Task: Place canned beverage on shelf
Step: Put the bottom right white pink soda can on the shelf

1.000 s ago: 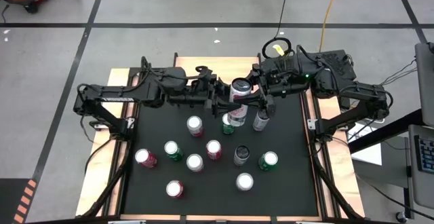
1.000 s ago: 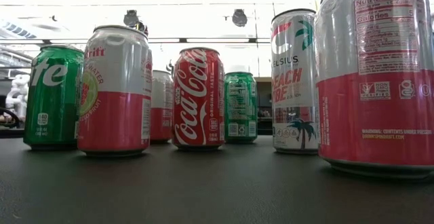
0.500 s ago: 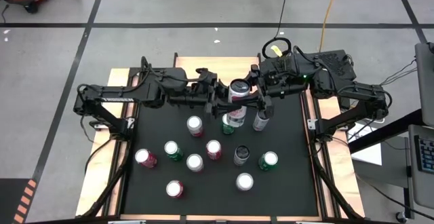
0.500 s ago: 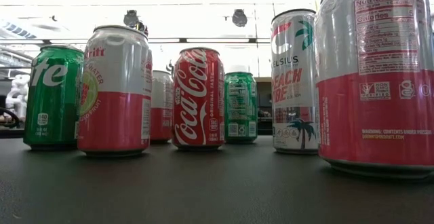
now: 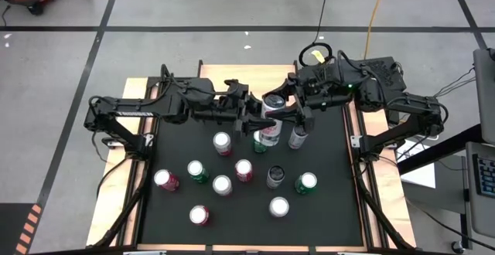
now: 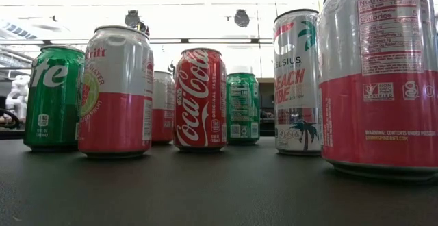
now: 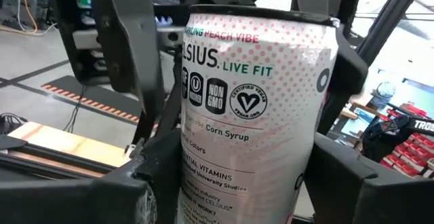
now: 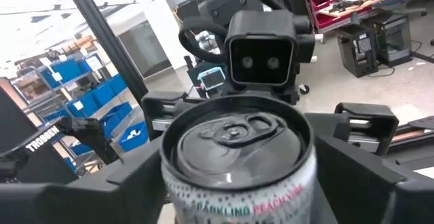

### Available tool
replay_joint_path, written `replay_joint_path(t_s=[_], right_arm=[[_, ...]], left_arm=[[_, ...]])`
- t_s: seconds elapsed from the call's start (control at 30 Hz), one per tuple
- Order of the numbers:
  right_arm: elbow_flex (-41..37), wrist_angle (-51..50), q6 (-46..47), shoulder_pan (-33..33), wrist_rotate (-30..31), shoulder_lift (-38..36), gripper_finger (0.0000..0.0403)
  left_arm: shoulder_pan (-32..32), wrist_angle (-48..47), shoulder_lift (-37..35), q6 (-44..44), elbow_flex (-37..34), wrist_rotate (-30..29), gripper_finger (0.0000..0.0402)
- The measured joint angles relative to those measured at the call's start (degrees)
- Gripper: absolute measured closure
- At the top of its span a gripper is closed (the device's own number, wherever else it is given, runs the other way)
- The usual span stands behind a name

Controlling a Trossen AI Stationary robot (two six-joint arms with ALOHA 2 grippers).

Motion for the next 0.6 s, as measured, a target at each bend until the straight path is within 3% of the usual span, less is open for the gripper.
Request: replay_joint_path(t_s=[0.27,0.6], right_arm=[[0.00,-2.15,-0.11,-0.02,0.40,-3.53,0.0063],[0.00,-16.63,-2.95,0.02,6.35,-11.42,0.0062]], left_arm=[[-0.15,2.97,0.00,-1.53,0.00,0.22,0.0160],[-0.22,10.53,-0.02,-1.53,0.02,0.20,0.0158]])
